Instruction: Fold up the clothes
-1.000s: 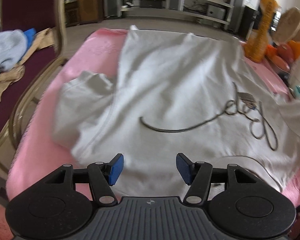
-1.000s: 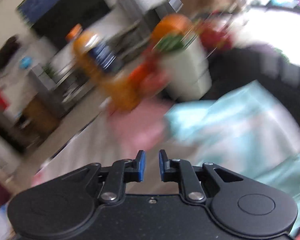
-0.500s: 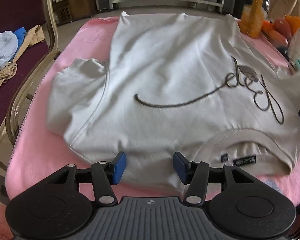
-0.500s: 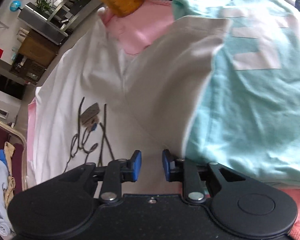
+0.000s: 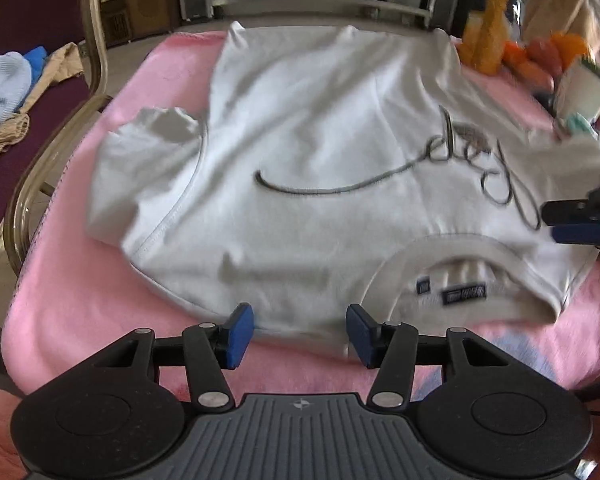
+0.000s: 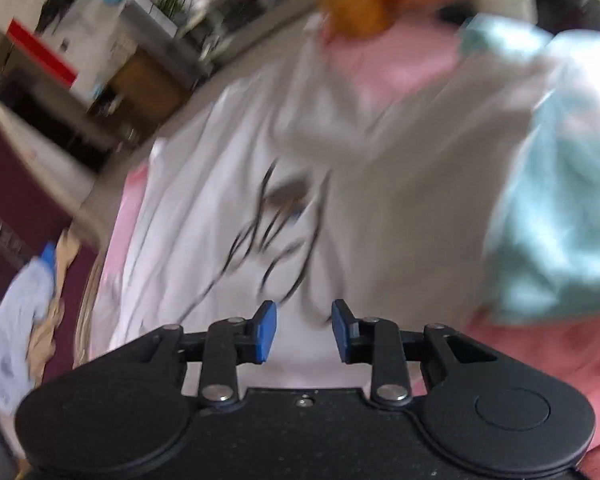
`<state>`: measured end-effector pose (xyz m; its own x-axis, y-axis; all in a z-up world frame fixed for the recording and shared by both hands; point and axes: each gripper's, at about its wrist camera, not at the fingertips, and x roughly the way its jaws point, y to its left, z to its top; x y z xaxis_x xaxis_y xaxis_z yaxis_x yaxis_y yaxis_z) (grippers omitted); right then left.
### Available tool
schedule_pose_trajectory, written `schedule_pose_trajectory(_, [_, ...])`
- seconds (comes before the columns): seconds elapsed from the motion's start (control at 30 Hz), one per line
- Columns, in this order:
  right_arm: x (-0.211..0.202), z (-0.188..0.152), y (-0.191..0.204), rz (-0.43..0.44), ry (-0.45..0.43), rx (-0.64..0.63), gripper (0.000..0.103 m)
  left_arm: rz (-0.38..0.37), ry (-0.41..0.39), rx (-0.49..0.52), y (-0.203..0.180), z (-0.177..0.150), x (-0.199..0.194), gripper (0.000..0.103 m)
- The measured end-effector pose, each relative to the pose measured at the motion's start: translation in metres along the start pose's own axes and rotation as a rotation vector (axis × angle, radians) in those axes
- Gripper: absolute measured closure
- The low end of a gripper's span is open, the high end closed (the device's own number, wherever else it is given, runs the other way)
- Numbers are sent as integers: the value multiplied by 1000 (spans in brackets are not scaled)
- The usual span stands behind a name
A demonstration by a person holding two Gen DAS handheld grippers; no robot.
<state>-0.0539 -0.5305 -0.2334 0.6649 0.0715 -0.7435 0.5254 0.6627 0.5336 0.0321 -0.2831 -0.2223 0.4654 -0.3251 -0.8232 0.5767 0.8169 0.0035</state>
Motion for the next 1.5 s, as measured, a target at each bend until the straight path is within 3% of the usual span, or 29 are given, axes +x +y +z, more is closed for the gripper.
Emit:
schedule_pose_trajectory(0.1, [16,-9,12,-40,104,-69,72,-28,38,7,3,-1,-5,51])
schedule_pose_trajectory(0.23, [5,-10,13,-28,105,-58,71,-86,56,-75,29,4,-21,52])
schedule_pose_trajectory(0.43, [-45,34,47,154,-100,-95,70,-7,-65,-309,113,39,-49,53])
schedule_pose_trajectory(0.53, [-65,61,69,222,-204,-155,63,45,-67,-433,154,64,-45,55])
schedule_pose_trajectory(0.6, [-59,72,75,230,-242,-212,58,52,-44,-490,172,75,-31,53])
schedule_pose_trajectory(0.7, [-37,82,74,227,-278,-262,58,48,14,-574,187,84,0,52])
schedule_pose_trajectory(0.8, [-7,79,52,195,-260,-180,59,52,49,-601,183,82,26,52])
schedule_pose_trajectory(0.87, [6,80,42,150,-201,-90,60,57,48,-582,178,84,33,52])
schedule_pose_trajectory(1.0, [1,78,41,138,-225,-104,60,68,52,-536,167,89,48,59])
schedule_pose_trajectory(1.07, [-2,77,39,131,-233,-102,60,80,53,-499,162,92,54,74])
schedule_pose_trajectory(1.13, [-2,77,36,142,-225,-84,60,127,2,-433,150,96,48,102])
schedule_pose_trajectory(1.3, [1,81,33,121,-214,-58,60,242,-127,-256,119,105,33,103])
schedule_pose_trajectory(1.4, [5,83,26,122,-199,-21,60,300,-231,-22,71,108,25,101])
schedule_pose_trajectory(1.47, [7,83,25,111,-192,-16,60,369,-267,214,26,99,34,91])
schedule_pose_trajectory(1.5, [8,83,25,105,-188,-16,60,378,-261,308,8,92,40,80])
